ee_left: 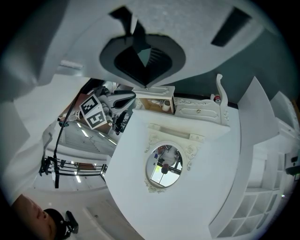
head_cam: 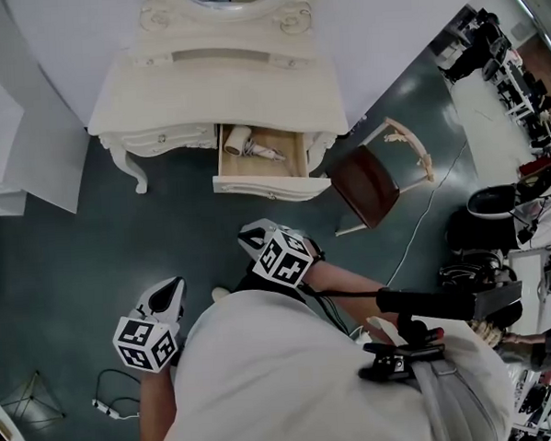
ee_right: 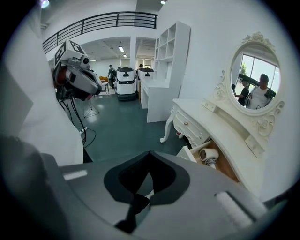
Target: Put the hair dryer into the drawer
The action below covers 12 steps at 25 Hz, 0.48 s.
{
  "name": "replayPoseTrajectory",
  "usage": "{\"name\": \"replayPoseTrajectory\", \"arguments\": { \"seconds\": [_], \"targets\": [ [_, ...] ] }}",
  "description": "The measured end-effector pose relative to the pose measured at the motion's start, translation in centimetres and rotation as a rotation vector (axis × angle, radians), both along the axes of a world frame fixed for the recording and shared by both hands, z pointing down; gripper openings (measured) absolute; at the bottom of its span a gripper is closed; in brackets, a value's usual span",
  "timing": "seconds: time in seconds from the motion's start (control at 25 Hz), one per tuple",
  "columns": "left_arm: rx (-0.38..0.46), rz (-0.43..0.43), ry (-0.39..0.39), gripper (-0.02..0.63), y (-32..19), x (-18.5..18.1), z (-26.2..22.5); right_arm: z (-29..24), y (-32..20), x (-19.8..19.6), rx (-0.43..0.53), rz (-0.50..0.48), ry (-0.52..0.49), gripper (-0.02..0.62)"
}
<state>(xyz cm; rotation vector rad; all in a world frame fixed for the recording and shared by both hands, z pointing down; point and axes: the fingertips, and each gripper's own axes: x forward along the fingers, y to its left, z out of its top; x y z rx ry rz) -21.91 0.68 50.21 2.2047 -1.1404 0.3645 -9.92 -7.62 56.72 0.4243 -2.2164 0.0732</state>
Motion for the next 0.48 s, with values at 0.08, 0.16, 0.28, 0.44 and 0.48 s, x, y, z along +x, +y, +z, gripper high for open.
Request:
{"name": "replayPoseTrajectory", "arguments": {
  "seconds": [0.08, 0.16, 0.28, 0.44, 0.48],
  "targets": [
    [0.001, -0.001, 0.001, 0.002, -0.06, -0.03, 0.02, -0.04, -0.01, -0.12, 0.001, -0.003, 0.000, 0.000],
    [0.002, -0.003, 0.003, 0.002, -0.05, -0.11, -0.01, -0.06, 0.05, -0.24, 0.002, -0.006, 0.001, 0.000],
    [0.001, -0.009, 0.006, 0.002, 0.02, -0.27, 0.01, 0.00, 0.16, -0.42, 0.002, -0.013, 0.006, 0.000],
    [-0.003, -0.014, 0.007, 0.002, 0.26, -0.26, 0.26, 0.16, 0.34, -0.50, -0.003, -0.022, 0.007, 0.000],
    [-0.004, -0.016, 0.007, 0.002, 0.30, -0.25, 0.27, 0.12, 0.38, -0.53, -0.003, -0.025, 0.006, 0.000]
  ]
}}
